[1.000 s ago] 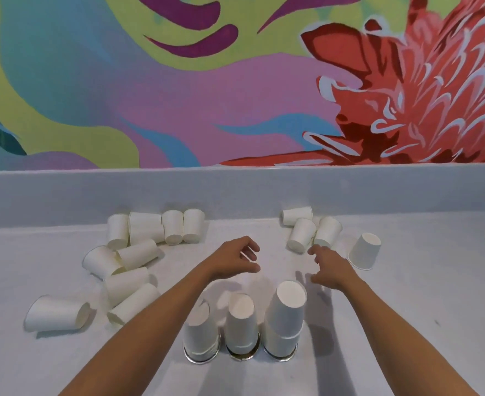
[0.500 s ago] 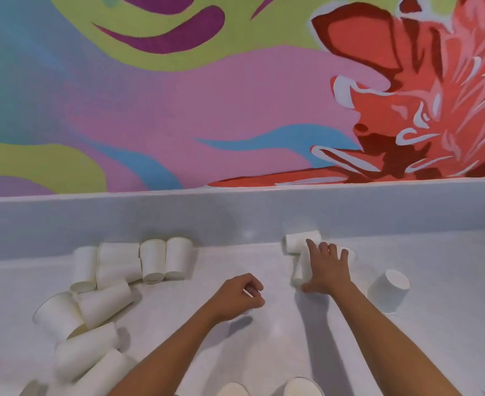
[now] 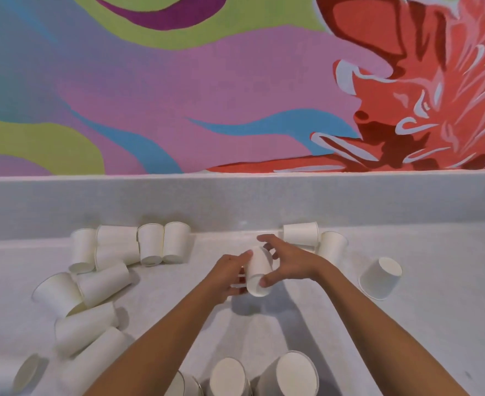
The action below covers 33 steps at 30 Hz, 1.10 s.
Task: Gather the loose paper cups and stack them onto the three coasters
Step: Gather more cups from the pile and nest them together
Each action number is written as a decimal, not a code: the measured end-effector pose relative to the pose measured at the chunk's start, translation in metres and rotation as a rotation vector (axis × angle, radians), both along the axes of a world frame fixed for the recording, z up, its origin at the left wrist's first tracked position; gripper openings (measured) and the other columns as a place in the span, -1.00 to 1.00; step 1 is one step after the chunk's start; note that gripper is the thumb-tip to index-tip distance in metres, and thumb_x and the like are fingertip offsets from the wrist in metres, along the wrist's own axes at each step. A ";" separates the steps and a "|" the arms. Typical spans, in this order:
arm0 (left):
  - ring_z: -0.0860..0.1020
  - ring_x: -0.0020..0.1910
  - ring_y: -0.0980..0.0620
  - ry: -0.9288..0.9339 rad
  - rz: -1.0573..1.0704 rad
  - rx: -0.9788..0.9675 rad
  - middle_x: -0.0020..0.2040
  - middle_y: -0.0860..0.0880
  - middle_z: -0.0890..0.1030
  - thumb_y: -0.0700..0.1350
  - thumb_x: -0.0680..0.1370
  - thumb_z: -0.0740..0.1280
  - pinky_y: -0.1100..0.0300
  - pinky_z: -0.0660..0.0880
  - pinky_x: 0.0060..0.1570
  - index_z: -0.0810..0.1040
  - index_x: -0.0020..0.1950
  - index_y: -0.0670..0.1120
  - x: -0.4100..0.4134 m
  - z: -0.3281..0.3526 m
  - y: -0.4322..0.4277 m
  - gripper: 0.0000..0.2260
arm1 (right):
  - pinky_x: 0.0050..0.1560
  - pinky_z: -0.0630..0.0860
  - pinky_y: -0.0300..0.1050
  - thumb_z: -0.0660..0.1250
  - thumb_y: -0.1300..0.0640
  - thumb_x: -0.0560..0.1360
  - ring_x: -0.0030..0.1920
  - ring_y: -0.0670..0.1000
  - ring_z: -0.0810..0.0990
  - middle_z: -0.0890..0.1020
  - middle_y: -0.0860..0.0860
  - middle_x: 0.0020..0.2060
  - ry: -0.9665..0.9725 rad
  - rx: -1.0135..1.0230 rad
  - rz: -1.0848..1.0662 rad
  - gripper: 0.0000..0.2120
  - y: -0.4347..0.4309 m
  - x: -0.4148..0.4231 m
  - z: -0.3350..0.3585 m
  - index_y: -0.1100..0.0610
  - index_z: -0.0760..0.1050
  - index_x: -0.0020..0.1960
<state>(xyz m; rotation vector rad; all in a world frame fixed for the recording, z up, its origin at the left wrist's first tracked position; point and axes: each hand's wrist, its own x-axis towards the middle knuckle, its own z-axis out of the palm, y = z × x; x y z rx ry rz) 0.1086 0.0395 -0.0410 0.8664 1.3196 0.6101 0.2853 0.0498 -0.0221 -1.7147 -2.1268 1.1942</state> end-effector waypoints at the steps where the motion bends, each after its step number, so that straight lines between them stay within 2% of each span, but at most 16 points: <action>1: 0.60 0.08 -0.15 -0.029 -0.013 -0.020 0.16 -0.16 0.57 0.08 0.58 0.29 0.02 0.60 -0.02 0.45 0.23 -0.12 0.000 0.001 -0.001 -0.67 | 0.24 0.41 -0.13 0.58 0.04 0.30 0.26 -0.01 0.40 0.36 -0.05 0.31 0.007 0.007 0.021 -0.07 -0.002 -0.004 0.004 -0.07 0.09 0.50; 4: 0.61 0.04 -0.14 -0.123 -0.045 -0.069 0.14 -0.19 0.60 0.06 0.56 0.34 -0.03 0.61 0.00 0.53 0.20 -0.13 0.001 0.005 -0.002 -0.67 | 0.16 0.43 -0.20 0.57 0.10 0.32 0.23 -0.04 0.42 0.39 -0.13 0.26 0.095 -0.066 0.050 -0.12 -0.002 -0.007 0.011 -0.09 0.14 0.47; 7: 0.61 0.01 -0.13 -0.184 -0.035 -0.102 0.10 -0.16 0.62 0.04 0.54 0.37 -0.07 0.58 0.07 0.55 0.19 -0.06 0.002 0.004 0.002 -0.71 | 0.17 0.44 -0.21 0.54 0.01 0.36 0.21 -0.06 0.46 0.44 -0.15 0.25 0.164 -0.102 0.070 -0.23 0.001 -0.007 0.015 -0.11 0.21 0.44; 10: 0.60 -0.05 -0.11 -0.204 0.049 -0.094 0.03 -0.15 0.61 0.05 0.51 0.40 -0.06 0.58 0.03 0.52 0.17 -0.07 0.003 0.001 0.006 -0.70 | 0.19 0.49 -0.11 0.43 -0.16 0.41 0.16 -0.03 0.52 0.53 -0.09 0.18 0.174 0.087 -0.098 -0.43 0.007 0.008 0.012 -0.06 0.36 0.35; 11: 0.60 -0.05 -0.11 -0.212 0.092 -0.104 0.03 -0.16 0.60 0.05 0.50 0.42 -0.06 0.59 0.00 0.50 0.18 -0.08 0.002 0.000 0.006 -0.66 | 0.17 0.50 -0.09 0.41 -0.18 0.42 0.15 -0.01 0.52 0.55 -0.06 0.16 0.081 0.188 -0.177 -0.46 0.011 0.017 0.008 -0.02 0.40 0.32; 12: 0.60 -0.05 -0.12 -0.222 0.139 -0.122 0.03 -0.16 0.59 0.05 0.48 0.44 -0.06 0.60 -0.05 0.48 0.20 -0.10 0.000 -0.001 0.007 -0.62 | 0.16 0.47 -0.06 0.39 -0.18 0.43 0.16 0.02 0.50 0.54 -0.03 0.17 -0.113 0.286 -0.218 -0.48 0.017 0.026 0.002 0.01 0.41 0.30; 14: 0.59 -0.06 -0.13 -0.248 0.214 -0.153 0.02 -0.17 0.57 0.02 0.46 0.46 -0.04 0.59 -0.13 0.46 0.20 -0.12 -0.004 -0.004 0.009 -0.59 | 0.19 0.36 0.01 0.34 -0.09 0.46 0.23 0.08 0.42 0.48 0.02 0.23 -0.620 0.414 -0.164 -0.51 0.028 0.043 -0.011 0.04 0.36 0.33; 16: 0.58 -0.08 -0.12 -0.259 0.252 -0.168 0.02 -0.16 0.57 0.01 0.46 0.47 -0.01 0.58 -0.16 0.47 0.16 -0.11 -0.009 -0.006 0.012 -0.62 | 0.24 0.28 0.04 0.30 0.07 0.45 0.30 0.11 0.33 0.40 0.05 0.28 -0.918 0.426 -0.083 -0.50 0.040 0.054 -0.025 0.06 0.29 0.36; 20: 0.58 -0.11 -0.09 -0.265 0.296 -0.198 0.03 -0.14 0.57 0.03 0.45 0.47 0.05 0.57 -0.22 0.48 0.09 -0.06 -0.016 -0.012 0.021 -0.68 | 0.33 0.22 0.11 0.29 0.20 0.43 0.35 0.12 0.29 0.36 0.07 0.29 -1.116 0.464 0.009 -0.45 0.058 0.057 -0.041 0.09 0.22 0.38; 24: 0.59 -0.07 -0.10 -0.266 0.343 -0.214 0.05 -0.14 0.58 0.04 0.45 0.48 0.04 0.58 -0.17 0.49 0.11 -0.05 -0.016 -0.017 0.026 -0.67 | 0.31 0.24 0.18 0.32 0.22 0.44 0.36 0.13 0.29 0.37 0.07 0.30 -1.147 0.474 0.026 -0.43 0.071 0.051 -0.054 0.10 0.21 0.39; 27: 0.59 0.01 -0.13 -0.299 0.411 -0.228 0.11 -0.16 0.59 0.05 0.43 0.49 0.00 0.59 -0.10 0.49 0.21 -0.07 -0.018 -0.021 0.030 -0.57 | 0.27 0.27 0.12 0.33 0.20 0.44 0.33 0.12 0.32 0.38 0.06 0.30 -1.075 0.496 0.044 -0.44 0.076 0.049 -0.059 0.10 0.22 0.39; 29: 0.58 -0.05 -0.13 -0.387 0.481 -0.262 0.02 -0.18 0.59 0.02 0.46 0.47 -0.04 0.58 -0.05 0.51 0.12 -0.09 -0.020 -0.019 0.033 -0.67 | 0.22 0.30 0.06 0.32 0.10 0.46 0.28 0.13 0.36 0.40 0.06 0.28 -0.918 0.529 -0.008 -0.45 0.076 0.041 -0.053 0.10 0.23 0.39; 30: 0.56 -0.10 -0.13 -0.452 0.535 -0.290 -0.04 -0.19 0.57 0.00 0.48 0.45 -0.04 0.56 -0.04 0.50 0.05 -0.11 -0.022 -0.016 0.035 -0.73 | 0.18 0.34 0.03 0.34 0.05 0.44 0.23 0.14 0.40 0.41 0.08 0.26 -0.726 0.554 -0.108 -0.42 0.073 0.034 -0.047 0.10 0.23 0.39; 32: 0.51 -0.16 -0.12 -0.550 0.641 -0.315 -0.10 -0.19 0.52 -0.03 0.52 0.41 -0.05 0.54 -0.08 0.46 -0.02 -0.14 -0.024 -0.007 0.041 -0.78 | 0.07 0.44 -0.01 0.44 0.04 0.37 0.13 0.12 0.48 0.46 0.08 0.22 -0.134 0.526 -0.374 -0.33 0.062 0.011 -0.020 0.10 0.22 0.38; 33: 0.50 -0.16 -0.12 -0.567 0.659 -0.304 -0.11 -0.17 0.51 -0.03 0.53 0.39 -0.06 0.55 -0.11 0.46 -0.02 -0.14 -0.024 -0.003 0.045 -0.79 | 0.04 0.49 -0.03 0.47 0.07 0.35 0.11 0.10 0.50 0.46 0.07 0.21 0.136 0.507 -0.443 -0.31 0.056 -0.001 -0.005 0.08 0.20 0.37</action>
